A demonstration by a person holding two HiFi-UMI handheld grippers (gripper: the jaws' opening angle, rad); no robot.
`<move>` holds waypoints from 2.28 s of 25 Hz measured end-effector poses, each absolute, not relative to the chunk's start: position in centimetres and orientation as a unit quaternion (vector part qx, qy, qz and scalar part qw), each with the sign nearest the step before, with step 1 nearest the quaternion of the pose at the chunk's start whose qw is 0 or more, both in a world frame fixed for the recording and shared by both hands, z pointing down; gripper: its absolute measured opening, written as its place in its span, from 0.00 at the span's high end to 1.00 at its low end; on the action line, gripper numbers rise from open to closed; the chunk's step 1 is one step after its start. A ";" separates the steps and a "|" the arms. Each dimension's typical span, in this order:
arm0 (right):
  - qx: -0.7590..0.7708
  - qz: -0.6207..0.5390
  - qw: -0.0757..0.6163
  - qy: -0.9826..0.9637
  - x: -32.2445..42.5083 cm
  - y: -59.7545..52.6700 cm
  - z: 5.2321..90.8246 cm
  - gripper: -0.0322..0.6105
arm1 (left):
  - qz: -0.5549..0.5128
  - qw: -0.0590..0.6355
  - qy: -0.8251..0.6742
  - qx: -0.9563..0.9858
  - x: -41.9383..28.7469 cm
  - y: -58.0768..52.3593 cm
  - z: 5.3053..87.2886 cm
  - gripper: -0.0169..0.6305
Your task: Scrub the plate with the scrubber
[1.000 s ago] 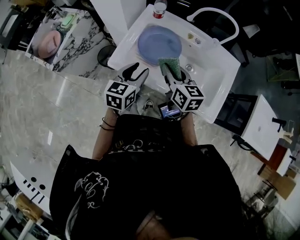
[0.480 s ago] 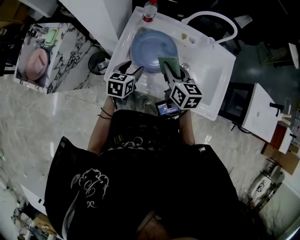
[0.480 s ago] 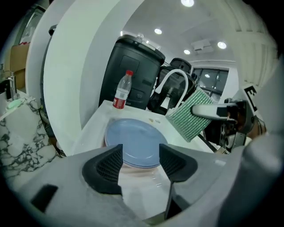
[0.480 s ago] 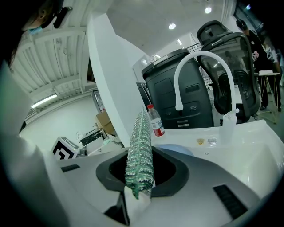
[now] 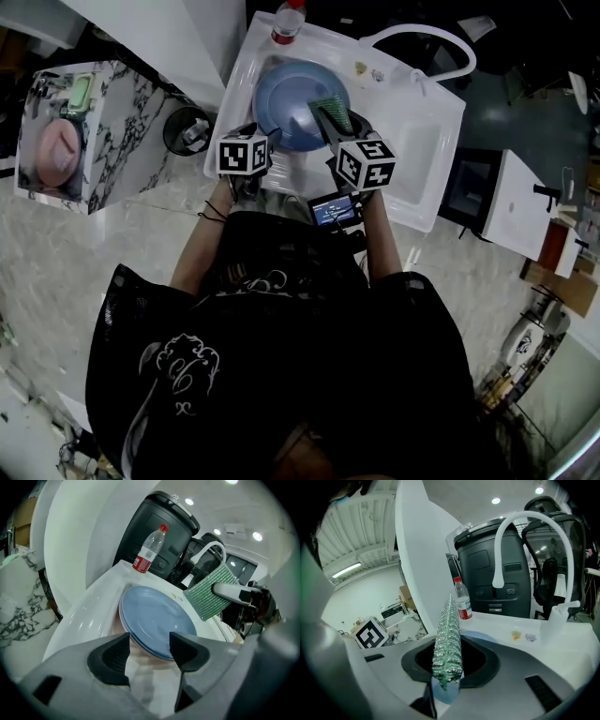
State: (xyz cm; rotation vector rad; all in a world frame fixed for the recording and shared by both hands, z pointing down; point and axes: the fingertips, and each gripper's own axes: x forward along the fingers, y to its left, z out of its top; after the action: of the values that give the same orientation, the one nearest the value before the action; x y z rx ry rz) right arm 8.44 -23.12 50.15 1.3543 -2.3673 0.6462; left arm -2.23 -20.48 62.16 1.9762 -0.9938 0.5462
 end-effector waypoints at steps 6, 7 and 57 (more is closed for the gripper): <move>0.440 0.197 0.209 -0.851 7.0 -27.4 51.7 0.81 | 0.236 0.441 -0.397 0.769 -2.9 -21.1 63.7 0.56; 0.431 0.191 0.216 -0.855 6.6 -28.0 52.1 0.81 | 0.236 0.444 -0.393 0.770 -2.8 -21.1 63.9 0.57; 0.272 0.341 0.215 -0.874 -1.5 -24.2 60.2 0.81 | 0.209 0.463 -0.391 0.767 -3.5 -21.9 63.8 0.68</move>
State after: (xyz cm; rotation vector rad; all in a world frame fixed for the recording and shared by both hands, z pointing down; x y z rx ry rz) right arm -1.51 -24.16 60.16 0.7550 -2.4225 0.9444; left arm -3.54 -21.94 63.81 1.8863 -0.9616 0.5125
